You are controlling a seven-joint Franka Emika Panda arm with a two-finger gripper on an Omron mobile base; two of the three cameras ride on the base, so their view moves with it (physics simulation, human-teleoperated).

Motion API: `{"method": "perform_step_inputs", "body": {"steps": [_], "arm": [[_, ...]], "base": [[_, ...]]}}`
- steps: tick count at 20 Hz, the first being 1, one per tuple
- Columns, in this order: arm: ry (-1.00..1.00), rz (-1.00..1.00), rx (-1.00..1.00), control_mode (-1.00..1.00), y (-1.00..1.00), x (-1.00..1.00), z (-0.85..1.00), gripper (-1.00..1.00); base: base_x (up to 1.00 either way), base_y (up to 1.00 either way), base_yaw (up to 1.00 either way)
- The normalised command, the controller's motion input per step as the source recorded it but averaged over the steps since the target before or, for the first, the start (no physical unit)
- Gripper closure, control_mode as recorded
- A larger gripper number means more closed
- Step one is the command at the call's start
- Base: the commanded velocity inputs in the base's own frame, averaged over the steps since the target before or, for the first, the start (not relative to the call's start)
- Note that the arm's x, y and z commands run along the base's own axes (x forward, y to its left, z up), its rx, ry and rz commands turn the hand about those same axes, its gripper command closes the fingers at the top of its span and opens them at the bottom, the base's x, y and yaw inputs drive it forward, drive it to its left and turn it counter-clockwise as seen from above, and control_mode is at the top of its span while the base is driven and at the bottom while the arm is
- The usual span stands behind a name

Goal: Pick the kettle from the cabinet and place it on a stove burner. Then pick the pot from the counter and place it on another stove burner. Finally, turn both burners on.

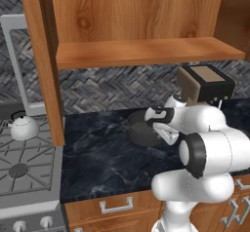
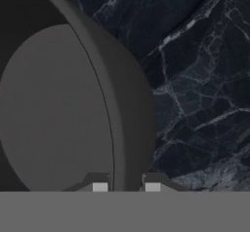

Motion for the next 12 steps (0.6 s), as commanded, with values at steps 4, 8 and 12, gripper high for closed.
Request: {"method": "perform_step_inputs", "body": {"steps": [4, 8, 12], "arm": [[0.0, -0.02, -0.05, -1.0, 0.0, -0.29, 0.16, 1.0], [0.02, -0.04, -0.05, -1.0, 0.0, -0.34, 0.27, 1.0], [0.06, -0.03, -0.02, -1.0, 0.0, -0.37, 0.32, 1.0]], "base": [[0.0, 0.0, 0.0], [0.0, 0.0, 0.0], [0.0, 0.0, 0.0]]}}
